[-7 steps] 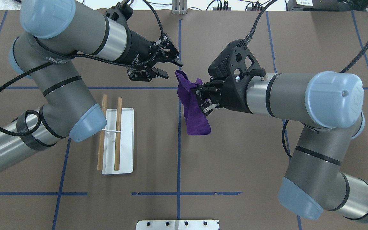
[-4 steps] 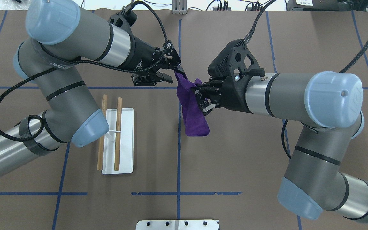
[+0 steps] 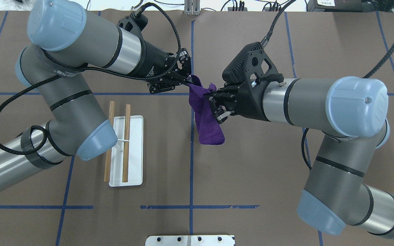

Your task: Hang towel on rack

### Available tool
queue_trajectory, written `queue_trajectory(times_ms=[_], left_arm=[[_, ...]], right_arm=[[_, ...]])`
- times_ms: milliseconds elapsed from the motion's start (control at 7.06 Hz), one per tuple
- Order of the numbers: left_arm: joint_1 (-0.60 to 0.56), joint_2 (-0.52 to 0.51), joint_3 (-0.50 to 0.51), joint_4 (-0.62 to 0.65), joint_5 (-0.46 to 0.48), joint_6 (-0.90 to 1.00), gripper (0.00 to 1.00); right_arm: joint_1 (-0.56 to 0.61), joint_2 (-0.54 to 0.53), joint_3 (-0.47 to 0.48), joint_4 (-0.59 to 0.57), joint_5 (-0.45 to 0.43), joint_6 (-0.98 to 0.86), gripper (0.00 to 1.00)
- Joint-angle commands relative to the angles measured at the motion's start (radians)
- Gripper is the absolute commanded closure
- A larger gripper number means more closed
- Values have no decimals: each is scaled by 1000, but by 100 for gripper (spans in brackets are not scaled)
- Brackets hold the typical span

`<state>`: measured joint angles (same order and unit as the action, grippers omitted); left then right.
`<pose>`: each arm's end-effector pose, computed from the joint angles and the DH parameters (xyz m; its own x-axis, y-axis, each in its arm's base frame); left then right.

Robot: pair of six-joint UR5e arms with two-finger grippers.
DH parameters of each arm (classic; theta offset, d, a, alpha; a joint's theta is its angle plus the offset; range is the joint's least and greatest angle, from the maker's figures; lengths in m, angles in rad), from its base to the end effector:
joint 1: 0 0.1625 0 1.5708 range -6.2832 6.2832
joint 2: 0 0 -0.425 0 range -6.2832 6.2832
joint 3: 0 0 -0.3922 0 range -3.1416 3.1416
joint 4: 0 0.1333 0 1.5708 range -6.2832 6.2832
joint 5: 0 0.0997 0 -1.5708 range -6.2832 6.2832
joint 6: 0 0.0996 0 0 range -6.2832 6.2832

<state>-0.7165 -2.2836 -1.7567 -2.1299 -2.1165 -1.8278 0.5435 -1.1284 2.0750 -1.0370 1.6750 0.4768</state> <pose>0.4124 -0.4674 0.0877 0.0384 -0.3215 -0.9461 0.1884 0.9322 -0.3092 -0.3805 -0.3735 0.1380 0.4137 -0.7825 0.4654 -0.1267 0.4567 0.8805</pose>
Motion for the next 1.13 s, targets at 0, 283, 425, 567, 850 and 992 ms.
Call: queue_trajectory(times_ms=[0,283,425,567,850,992], left_arm=[[0,3,0,-1,1,9,100],[0,6,-3,-1,1,10,100],[0,12,-3,-1,3,10,100],[-1,28,-10,-1,3,13,100],[-9,160,-128,2,-3,125,100],[-12,208,-163,2,-6,177,100]], right_arm=[[-1,-1,-1,-3,14,-3,100],[4,13,17,-101,55,0,2],[6,16,77,-291,87,3,1],[41,28,114,-459,121,5,1],[233,27,82,-682,379,0,1],[325,15,30,-730,450,-16,0]])
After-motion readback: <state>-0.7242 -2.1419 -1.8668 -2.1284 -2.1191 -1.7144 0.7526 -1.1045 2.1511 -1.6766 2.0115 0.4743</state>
